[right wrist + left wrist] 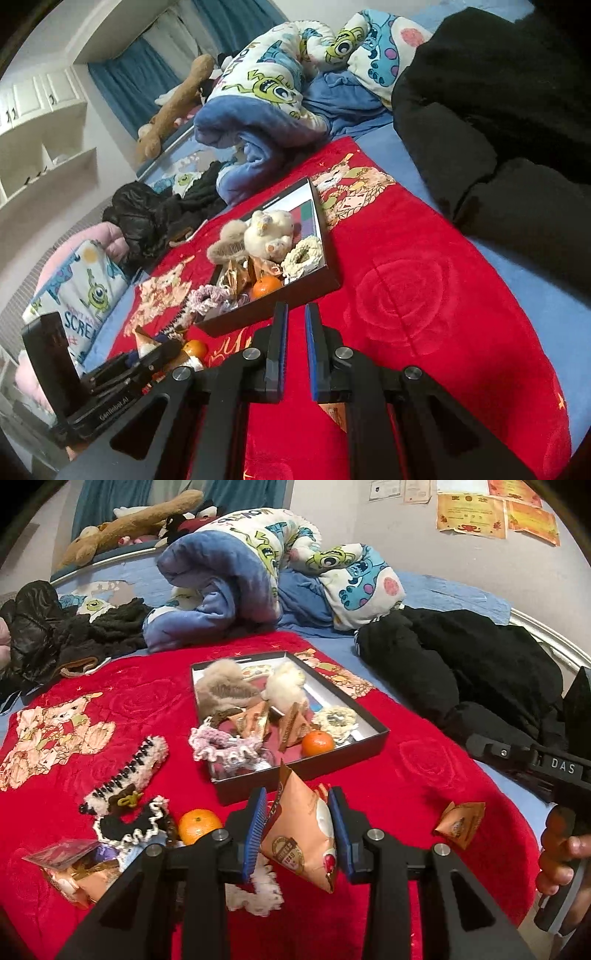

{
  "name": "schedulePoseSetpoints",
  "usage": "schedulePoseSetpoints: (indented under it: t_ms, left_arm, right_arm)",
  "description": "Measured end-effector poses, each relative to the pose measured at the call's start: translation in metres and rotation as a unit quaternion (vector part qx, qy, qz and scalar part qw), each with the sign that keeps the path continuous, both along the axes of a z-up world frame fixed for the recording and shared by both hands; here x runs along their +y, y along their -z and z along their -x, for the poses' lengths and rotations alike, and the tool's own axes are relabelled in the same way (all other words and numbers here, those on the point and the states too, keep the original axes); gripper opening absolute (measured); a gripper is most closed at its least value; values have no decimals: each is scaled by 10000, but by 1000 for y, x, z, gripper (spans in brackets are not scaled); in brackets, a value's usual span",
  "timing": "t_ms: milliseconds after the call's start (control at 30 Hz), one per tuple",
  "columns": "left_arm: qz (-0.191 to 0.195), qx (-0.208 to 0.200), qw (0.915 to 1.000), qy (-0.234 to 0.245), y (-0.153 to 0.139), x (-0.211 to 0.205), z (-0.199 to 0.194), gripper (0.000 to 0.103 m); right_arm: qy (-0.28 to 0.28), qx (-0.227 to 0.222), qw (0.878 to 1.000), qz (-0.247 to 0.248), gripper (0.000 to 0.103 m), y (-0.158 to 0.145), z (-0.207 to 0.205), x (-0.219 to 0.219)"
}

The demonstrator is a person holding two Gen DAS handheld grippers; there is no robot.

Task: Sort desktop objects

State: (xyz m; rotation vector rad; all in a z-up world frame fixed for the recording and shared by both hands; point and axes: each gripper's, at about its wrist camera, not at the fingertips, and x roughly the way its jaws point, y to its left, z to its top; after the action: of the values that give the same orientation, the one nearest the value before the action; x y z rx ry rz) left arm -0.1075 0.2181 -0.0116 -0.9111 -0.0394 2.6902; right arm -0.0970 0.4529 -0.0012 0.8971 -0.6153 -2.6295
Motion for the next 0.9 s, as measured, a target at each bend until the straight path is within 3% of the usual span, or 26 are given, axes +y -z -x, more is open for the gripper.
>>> schedulePoseSetpoints:
  t_ms: [200,467,800,900]
  left_arm:
    - [-63,-23,9999,129,1,-1,-3,36]
    - [74,-103,9980,622,10,36,-14,36]
    - [33,-300,9979,575,17,33,-10,36]
    - [71,-294,9979,566,18,32,-11,36]
  right_arm:
    - [-12,-189,9992,-342,13,11,-2,-5]
    - [-7,-639,9955,-702,13,36,0,-7]
    - [-76,-860,9926,-849,24,50,-8,-6]
    - [12,-858,9899,-1126,25,51,-12,-8]
